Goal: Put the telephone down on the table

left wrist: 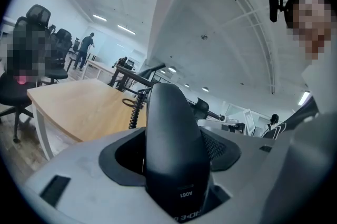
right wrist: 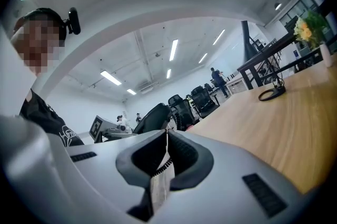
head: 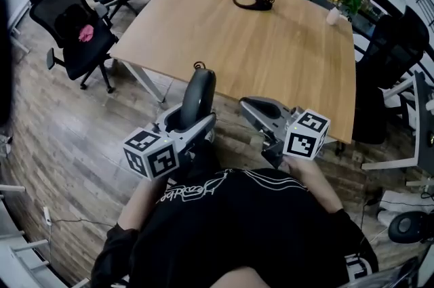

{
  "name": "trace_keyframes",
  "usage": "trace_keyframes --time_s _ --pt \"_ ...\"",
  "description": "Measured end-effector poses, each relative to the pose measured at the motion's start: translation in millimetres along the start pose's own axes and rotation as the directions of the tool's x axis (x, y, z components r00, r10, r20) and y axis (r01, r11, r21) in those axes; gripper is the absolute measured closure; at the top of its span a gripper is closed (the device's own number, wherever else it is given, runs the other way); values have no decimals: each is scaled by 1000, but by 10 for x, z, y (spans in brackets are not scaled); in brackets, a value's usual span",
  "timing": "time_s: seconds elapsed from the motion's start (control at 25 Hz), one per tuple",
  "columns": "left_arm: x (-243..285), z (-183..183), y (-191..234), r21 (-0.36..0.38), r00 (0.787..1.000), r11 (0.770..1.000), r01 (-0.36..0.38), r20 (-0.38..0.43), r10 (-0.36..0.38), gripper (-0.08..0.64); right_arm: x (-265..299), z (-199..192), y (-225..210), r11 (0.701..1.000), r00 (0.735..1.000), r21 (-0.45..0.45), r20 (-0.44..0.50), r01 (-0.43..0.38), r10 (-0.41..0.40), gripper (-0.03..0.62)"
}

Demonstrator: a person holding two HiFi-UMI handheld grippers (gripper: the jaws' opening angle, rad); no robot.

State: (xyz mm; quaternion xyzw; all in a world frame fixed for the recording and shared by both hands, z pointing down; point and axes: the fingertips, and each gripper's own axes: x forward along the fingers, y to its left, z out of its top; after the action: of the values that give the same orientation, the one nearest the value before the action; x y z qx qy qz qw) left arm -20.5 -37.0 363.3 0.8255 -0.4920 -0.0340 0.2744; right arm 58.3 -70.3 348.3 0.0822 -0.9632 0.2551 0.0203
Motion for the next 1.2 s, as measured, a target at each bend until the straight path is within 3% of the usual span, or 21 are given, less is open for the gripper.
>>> trace_keyframes --time_s 0.64,1.2 --pt "882 1223 1796 -11 994 1000 6 -109 -7 270 1587 850 -1355 991 997 114 -18 74 -73 552" --pt "1687 1620 2814 9 980 1000 27 -195 -25 269 2166 1090 -2355 972 989 184 -15 149 -149 552"
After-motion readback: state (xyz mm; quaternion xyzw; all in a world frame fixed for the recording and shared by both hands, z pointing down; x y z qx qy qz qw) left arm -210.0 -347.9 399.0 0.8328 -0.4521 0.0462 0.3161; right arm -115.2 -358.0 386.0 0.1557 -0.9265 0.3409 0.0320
